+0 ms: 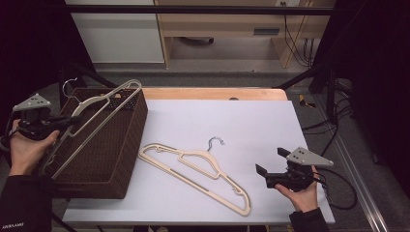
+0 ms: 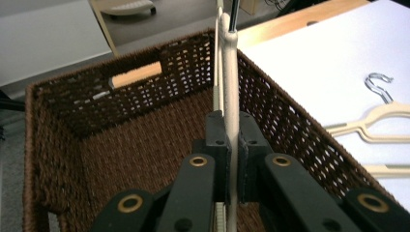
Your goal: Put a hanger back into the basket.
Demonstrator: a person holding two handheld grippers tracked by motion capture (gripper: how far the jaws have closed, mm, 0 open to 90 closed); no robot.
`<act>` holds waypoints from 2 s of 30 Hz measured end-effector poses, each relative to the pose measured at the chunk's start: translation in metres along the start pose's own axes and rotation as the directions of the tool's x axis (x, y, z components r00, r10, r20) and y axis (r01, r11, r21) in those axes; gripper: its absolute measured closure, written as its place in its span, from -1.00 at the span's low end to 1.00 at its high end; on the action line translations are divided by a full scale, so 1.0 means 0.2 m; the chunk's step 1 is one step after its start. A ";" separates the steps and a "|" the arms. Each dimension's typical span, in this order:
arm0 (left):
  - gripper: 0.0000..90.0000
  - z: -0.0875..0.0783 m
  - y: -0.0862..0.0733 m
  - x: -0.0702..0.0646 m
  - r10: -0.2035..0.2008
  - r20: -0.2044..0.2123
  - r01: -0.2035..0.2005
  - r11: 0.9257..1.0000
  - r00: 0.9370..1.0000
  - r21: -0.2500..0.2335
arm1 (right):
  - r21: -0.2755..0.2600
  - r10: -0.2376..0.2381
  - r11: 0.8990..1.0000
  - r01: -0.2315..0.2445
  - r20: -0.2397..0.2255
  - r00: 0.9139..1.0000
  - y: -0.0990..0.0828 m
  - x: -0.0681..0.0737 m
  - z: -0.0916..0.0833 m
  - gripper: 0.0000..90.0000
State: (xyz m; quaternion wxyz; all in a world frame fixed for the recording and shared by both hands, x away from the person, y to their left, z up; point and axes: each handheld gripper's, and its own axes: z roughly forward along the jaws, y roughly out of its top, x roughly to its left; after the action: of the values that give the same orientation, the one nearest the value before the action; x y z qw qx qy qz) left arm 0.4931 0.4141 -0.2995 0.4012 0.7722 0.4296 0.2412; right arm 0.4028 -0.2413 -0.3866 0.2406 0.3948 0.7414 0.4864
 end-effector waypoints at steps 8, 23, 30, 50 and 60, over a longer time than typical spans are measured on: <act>0.91 0.04 -0.05 0.02 0.006 0.002 -0.006 0.996 1.000 0.090 | 0.012 -0.003 1.000 0.004 -0.005 1.000 0.00 0.01 0.01 -0.88; 0.91 0.16 -0.22 0.05 -0.007 0.018 0.002 0.969 1.000 0.246 | 0.031 -0.014 0.999 0.014 -0.019 1.000 -0.01 0.02 0.04 -0.87; 0.88 0.28 -0.26 0.05 -0.030 -0.029 0.037 0.960 0.999 0.278 | 0.034 -0.009 0.999 0.009 -0.021 1.000 -0.01 0.03 0.05 -0.87; 0.33 0.16 -0.36 0.11 -0.131 -0.233 0.188 0.952 0.964 0.242 | 0.025 -0.004 1.000 0.005 -0.045 0.999 0.01 0.02 0.07 -0.87; -0.04 0.06 -0.25 -0.05 -0.124 -0.184 0.135 0.990 0.975 0.046 | -0.015 0.000 1.000 -0.001 -0.046 0.999 0.07 0.02 0.07 -0.87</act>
State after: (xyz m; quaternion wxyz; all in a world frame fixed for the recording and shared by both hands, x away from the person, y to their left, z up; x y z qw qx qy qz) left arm 0.4732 0.4164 -0.3484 0.3529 0.7287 0.5205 0.2712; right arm 0.4158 -0.2278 -0.3793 0.2263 0.3821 0.7429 0.5008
